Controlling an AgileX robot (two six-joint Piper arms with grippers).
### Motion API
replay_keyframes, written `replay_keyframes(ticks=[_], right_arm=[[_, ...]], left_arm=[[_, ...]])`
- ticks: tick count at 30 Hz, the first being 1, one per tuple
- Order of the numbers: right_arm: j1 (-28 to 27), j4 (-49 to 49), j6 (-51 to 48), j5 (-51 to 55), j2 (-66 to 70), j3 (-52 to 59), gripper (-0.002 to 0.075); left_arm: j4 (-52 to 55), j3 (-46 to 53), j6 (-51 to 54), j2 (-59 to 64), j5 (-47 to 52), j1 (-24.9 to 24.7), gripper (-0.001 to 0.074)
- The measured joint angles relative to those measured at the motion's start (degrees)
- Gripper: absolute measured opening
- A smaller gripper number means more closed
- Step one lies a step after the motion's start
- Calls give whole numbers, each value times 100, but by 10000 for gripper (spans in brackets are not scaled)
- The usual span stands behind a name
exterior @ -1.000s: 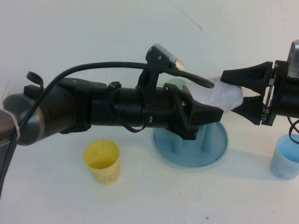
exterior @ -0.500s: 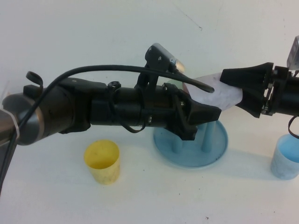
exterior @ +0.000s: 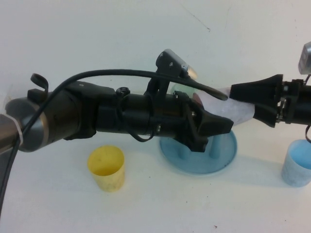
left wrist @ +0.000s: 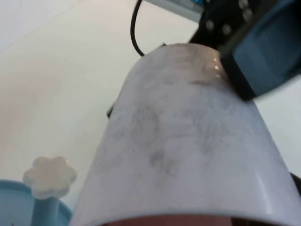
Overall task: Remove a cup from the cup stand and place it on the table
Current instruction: Hand over the cup, then place the cup on the table
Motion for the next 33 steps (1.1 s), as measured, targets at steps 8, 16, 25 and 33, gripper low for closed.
replay_keyframes(ticks=[8,16,25,33], right_arm=[[-823,-26,59,9,0,0,692],[-887,-48,-37,9,0,0,692],[-887,-58,-212,9,0,0,692],[-896,-215,-234,9,0,0,692]], left_arm=[[1630,-10,-837,-34,82,-9,31],[5468,-326,-4055,-328,610,-132,30],[9118,-915,-6456,36,1689,-1390,29],[9451,-966,-6538,882,1780,-1603,29]])
